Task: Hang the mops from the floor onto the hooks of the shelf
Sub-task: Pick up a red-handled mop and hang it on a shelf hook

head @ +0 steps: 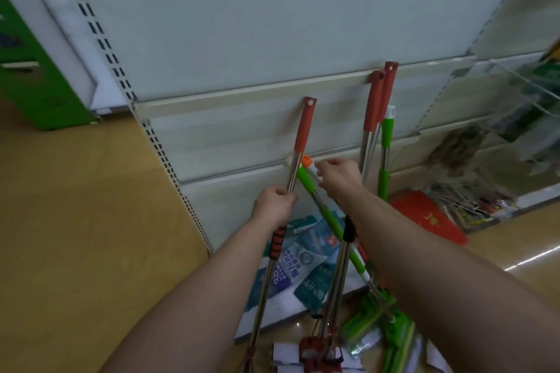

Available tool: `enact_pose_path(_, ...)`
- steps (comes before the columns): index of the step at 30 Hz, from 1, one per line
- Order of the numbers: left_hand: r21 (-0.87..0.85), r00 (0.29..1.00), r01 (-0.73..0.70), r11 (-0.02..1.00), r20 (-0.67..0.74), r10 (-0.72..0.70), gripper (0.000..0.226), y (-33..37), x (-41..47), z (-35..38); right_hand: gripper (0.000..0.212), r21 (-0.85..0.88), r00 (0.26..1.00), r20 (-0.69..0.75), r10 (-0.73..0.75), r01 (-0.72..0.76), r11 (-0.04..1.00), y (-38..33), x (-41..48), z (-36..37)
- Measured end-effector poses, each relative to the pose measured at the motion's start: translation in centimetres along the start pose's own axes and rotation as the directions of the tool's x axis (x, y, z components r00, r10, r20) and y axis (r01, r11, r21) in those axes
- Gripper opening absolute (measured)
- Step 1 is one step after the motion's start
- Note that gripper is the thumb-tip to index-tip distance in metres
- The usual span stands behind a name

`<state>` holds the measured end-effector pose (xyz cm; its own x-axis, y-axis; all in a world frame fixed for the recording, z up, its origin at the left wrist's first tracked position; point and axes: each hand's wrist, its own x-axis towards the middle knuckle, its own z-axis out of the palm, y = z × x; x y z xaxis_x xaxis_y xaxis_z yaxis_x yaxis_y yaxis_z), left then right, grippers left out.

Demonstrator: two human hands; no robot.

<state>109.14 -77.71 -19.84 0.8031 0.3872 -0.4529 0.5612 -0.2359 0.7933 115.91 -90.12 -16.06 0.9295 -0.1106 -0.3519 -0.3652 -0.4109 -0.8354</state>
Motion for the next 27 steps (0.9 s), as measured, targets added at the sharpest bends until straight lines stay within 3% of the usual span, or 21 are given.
enact_pose_path(4,-0.053,0.999,0.027,0.998,-0.034,-0.028,0.037,-1.3,3.3,2.0,0.019,0.016,0.999,0.033,-0.022,0.022,1.0,0.5,4.4,1.7)
enact_pose_path(11,-0.076,0.993,0.027,0.997,-0.115,-0.036,0.048,-1.8,7.8,4.0,0.048,0.041,0.996,0.078,-0.05,0.046,0.998,0.5,9.7,4.4)
enact_pose_path(17,-0.064,0.995,-0.012,0.998,-0.104,0.005,0.052,-1.1,10.5,5.3,0.068,0.119,0.996,0.079,-0.048,0.038,0.992,0.6,12.4,6.1)
enact_pose_path(19,-0.065,0.995,-0.023,0.998,-0.1,0.017,0.048,-0.9,11.0,5.6,0.059,0.129,0.994,0.102,-0.051,0.037,0.991,0.8,12.9,6.6)
enact_pose_path(22,-0.059,0.995,-0.03,0.998,-0.096,0.025,0.039,-1.1,11.4,5.9,0.023,0.184,0.985,0.153,-0.075,0.046,0.982,0.9,12.9,6.9)
enact_pose_path(27,-0.027,0.995,-0.042,0.999,-0.091,0.039,0.036,-1.4,11.1,5.7,0.029,0.224,0.974,0.183,-0.132,0.089,0.971,1.3,12.1,6.8)
